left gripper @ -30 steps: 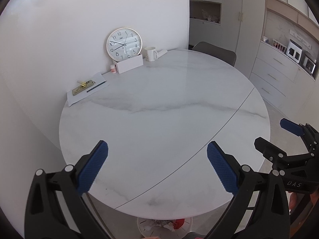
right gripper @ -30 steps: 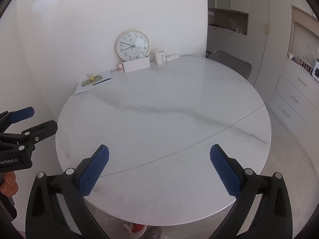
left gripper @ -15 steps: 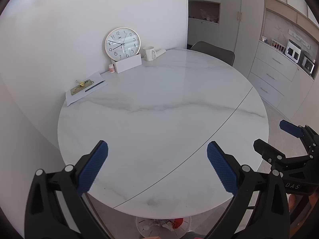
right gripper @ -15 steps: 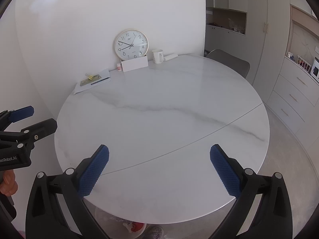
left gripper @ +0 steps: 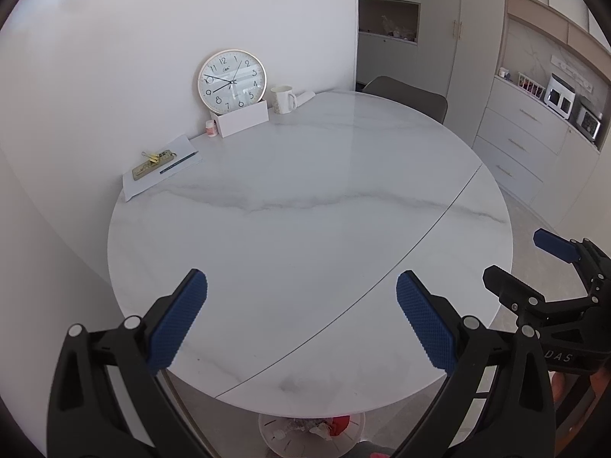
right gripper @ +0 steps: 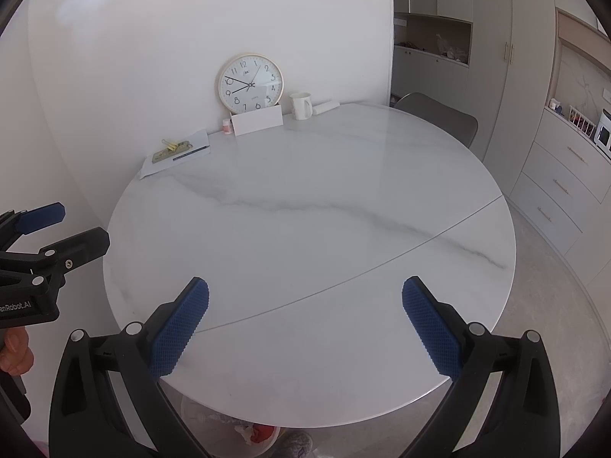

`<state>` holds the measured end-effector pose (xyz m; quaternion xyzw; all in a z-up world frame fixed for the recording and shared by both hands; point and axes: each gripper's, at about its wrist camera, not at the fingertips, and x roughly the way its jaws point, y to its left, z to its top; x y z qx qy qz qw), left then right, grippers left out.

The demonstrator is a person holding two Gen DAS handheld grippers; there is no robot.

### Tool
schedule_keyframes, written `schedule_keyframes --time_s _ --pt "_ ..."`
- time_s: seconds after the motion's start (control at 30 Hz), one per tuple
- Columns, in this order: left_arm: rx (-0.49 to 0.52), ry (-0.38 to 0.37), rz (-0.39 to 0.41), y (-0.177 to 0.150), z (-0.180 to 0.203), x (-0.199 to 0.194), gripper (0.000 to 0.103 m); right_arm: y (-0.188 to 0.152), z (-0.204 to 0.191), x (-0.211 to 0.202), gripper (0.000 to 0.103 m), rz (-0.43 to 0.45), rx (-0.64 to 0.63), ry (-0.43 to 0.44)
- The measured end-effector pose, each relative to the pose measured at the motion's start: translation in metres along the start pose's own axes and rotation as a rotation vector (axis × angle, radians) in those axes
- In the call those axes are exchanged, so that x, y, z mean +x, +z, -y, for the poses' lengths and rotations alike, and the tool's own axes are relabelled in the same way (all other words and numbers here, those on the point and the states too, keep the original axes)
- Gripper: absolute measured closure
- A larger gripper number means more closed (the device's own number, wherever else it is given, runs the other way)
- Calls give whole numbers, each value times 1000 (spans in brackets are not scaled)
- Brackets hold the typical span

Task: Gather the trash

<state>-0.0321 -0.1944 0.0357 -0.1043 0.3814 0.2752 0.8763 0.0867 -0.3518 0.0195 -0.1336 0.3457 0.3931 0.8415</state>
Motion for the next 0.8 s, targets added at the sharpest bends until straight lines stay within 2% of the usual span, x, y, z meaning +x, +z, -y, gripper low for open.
schedule_keyframes --time_s 0.27,0.8 --pt "21 20 12 0 1 2 8 -1 0 2 2 -5 0 3" --pt "20 2 9 2 -1 1 8 -3 1 4 2 -11 -5 -1"
